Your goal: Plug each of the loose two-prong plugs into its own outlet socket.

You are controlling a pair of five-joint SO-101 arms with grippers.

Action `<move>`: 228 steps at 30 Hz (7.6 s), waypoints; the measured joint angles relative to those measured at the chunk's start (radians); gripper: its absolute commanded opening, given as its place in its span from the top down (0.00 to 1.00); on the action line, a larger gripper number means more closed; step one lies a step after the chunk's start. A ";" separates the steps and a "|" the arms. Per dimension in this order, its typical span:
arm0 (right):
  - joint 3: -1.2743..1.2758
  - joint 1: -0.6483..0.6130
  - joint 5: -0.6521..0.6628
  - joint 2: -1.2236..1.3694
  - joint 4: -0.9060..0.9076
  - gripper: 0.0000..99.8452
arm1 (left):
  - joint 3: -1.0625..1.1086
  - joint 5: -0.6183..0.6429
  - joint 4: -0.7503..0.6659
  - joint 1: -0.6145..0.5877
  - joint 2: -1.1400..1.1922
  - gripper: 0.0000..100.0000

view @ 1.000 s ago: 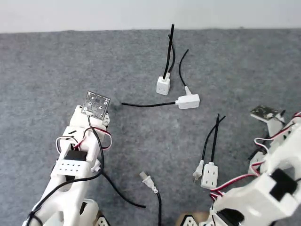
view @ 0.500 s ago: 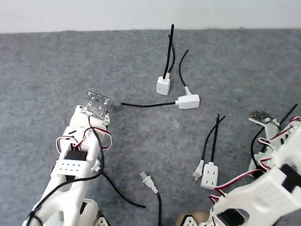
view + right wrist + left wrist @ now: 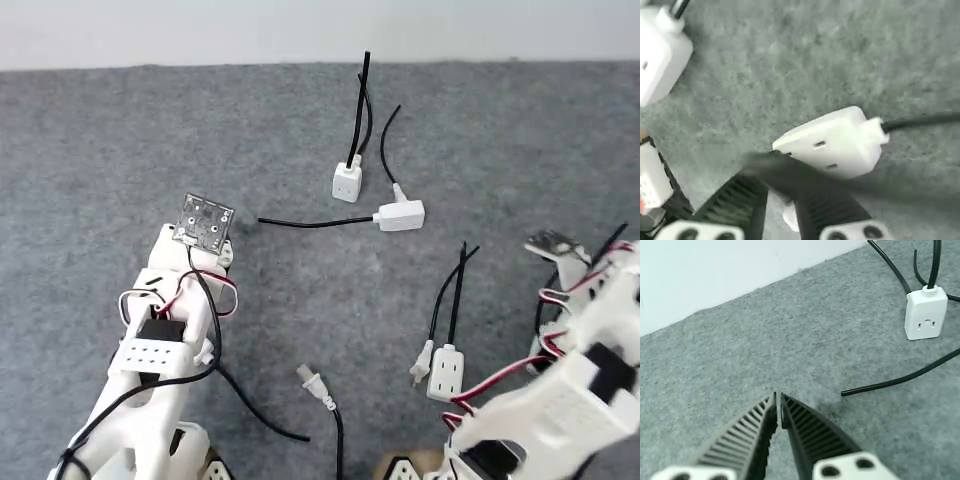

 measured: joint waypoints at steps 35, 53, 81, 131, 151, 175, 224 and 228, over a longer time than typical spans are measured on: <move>1.198 -0.704 -0.816 -1.697 -0.414 0.85 | 0.000 0.000 0.000 0.000 0.000 0.99; 1.487 -0.717 -0.816 -2.130 -0.382 0.85 | 0.000 0.000 0.000 0.000 0.000 0.99; 1.485 -0.710 -0.819 -2.170 -0.152 0.85 | -0.833 0.003 0.832 0.117 0.457 0.82; 1.485 -0.710 -0.818 -2.170 -0.152 0.85 | -0.341 -0.436 0.884 0.689 0.025 0.82; 1.485 -0.710 -0.818 -2.170 -0.152 0.85 | -0.296 -0.436 0.824 0.611 0.025 0.82; 1.485 -0.718 -0.818 -2.170 -0.152 0.85 | -0.735 -0.256 1.226 0.377 -0.038 0.82; 0.443 -0.798 -1.096 -1.266 0.043 0.85 | 0.204 0.051 0.916 -0.258 -1.185 0.82; 0.443 -0.806 -1.168 -1.191 0.043 0.85 | 0.216 0.051 0.890 -0.258 -1.185 0.82</move>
